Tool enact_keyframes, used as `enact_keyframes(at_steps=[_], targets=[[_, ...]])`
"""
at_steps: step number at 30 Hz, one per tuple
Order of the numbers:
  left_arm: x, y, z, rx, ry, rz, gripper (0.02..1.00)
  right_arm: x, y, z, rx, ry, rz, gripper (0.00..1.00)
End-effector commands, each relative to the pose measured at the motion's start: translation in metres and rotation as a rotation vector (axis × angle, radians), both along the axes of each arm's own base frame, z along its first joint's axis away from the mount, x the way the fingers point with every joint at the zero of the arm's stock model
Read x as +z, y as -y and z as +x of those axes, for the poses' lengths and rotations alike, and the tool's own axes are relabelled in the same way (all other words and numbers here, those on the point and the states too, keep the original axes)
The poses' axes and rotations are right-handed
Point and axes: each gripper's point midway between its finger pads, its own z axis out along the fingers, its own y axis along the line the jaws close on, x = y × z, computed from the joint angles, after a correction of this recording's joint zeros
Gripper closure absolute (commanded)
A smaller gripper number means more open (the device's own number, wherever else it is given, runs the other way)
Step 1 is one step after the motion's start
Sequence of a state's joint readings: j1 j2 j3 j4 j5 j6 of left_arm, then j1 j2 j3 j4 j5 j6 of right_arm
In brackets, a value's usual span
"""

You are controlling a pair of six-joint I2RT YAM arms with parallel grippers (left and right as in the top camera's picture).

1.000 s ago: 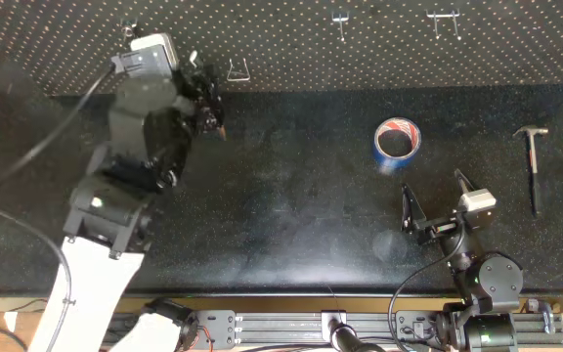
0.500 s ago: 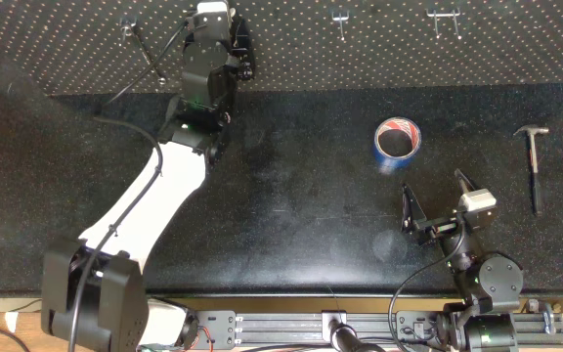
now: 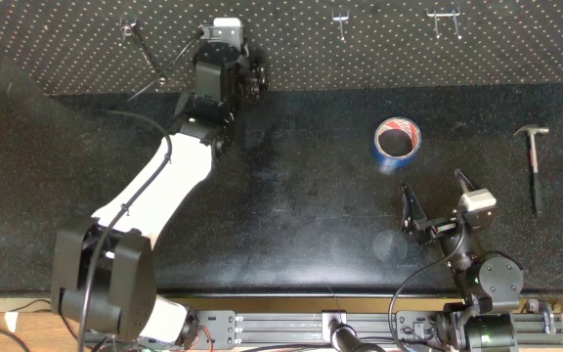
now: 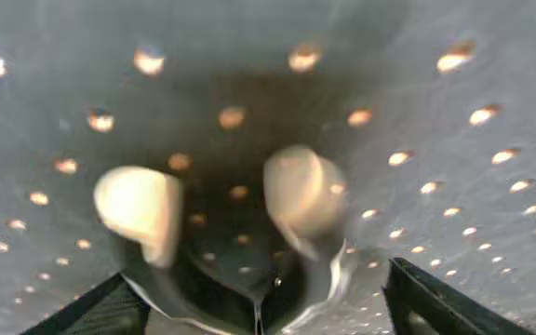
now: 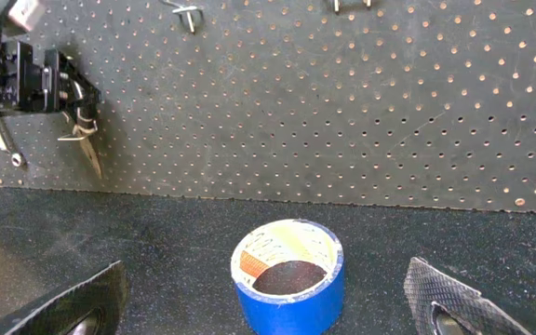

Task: Place Tools Onto Pegboard

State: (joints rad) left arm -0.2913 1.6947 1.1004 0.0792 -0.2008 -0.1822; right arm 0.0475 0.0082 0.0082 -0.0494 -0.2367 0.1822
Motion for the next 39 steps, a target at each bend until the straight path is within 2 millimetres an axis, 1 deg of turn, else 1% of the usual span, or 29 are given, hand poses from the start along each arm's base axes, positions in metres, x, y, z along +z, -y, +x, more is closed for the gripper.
enact_keyframes(at_steps=[1,2,3,4,5,6,7,8,11,12,13,15,16,17,18,20,22,23,26,29,39], targets=[[-0.007,0.001,0.001,-0.013,-0.017,-0.001,0.02,-0.001,-0.001,0.0,0.003,0.0,0.0,0.025],[-0.004,0.0,0.0,-0.011,-0.013,0.0,0.023,-0.001,-0.001,0.0,0.003,0.0,0.0,0.025],[0.007,-0.005,-0.001,0.012,0.009,0.007,0.023,-0.001,-0.001,0.0,0.003,0.0,0.0,0.025],[0.036,-0.018,-0.01,0.061,0.054,0.024,0.023,-0.001,-0.001,0.0,0.003,0.0,0.0,0.025],[0.067,-0.042,-0.033,0.11,0.063,0.031,0.023,-0.001,-0.001,0.0,0.003,0.0,0.0,0.025],[0.087,-0.064,-0.053,0.142,0.091,0.017,0.023,-0.001,-0.001,0.0,0.003,0.0,0.0,0.025],[0.091,-0.079,-0.073,0.161,0.115,0.002,0.023,-0.001,-0.001,0.0,0.003,0.0,0.0,0.025],[0.077,-0.09,-0.102,0.151,0.13,-0.023,0.023,-0.001,-0.001,0.0,0.003,0.0,0.0,0.025],[0.053,-0.098,-0.154,0.137,0.308,-0.071,0.025,-0.001,-0.001,0.0,0.003,0.0,0.0,0.025],[0.041,-0.102,-0.185,0.138,0.383,-0.086,0.025,-0.001,-0.001,0.0,0.003,0.0,0.001,0.025],[0.037,-0.104,-0.198,0.137,0.421,-0.093,0.023,-0.001,-0.001,0.0,0.003,0.0,0.0,0.025],[0.032,-0.106,-0.213,0.136,0.473,-0.104,0.023,-0.001,-0.001,0.0,0.003,0.0,0.0,0.025],[0.024,-0.107,-0.221,0.138,0.503,-0.109,0.023,-0.001,-0.001,0.0,0.003,0.0,0.0,0.025],[0.016,-0.113,-0.228,0.156,0.533,-0.11,0.025,-0.001,-0.001,0.0,0.003,0.0,0.0,0.025],[0.012,-0.117,-0.232,0.161,0.519,-0.105,0.025,-0.001,-0.001,0.0,0.003,0.0,0.0,0.025],[0.003,-0.114,-0.236,0.133,0.485,-0.108,0.025,-0.001,-0.001,0.0,0.003,0.0,0.0,0.025],[-0.011,-0.109,-0.243,0.095,0.43,-0.094,0.025,-0.001,-0.001,0.0,0.003,0.0,0.0,0.025],[-0.012,-0.101,-0.243,0.032,0.427,-0.049,0.025,-0.001,-0.001,0.0,0.003,0.0,0.0,0.025],[-0.013,-0.096,-0.243,0.001,0.424,-0.048,0.025,-0.001,-0.001,0.0,0.003,0.0,0.0,0.025],[-0.013,-0.107,-0.243,0.049,0.425,-0.047,0.025,-0.001,-0.001,0.0,0.003,0.0,0.0,0.025],[-0.013,-0.106,-0.243,0.047,0.425,-0.047,0.025,-0.001,-0.001,0.0,0.003,0.0,0.0,0.025]])
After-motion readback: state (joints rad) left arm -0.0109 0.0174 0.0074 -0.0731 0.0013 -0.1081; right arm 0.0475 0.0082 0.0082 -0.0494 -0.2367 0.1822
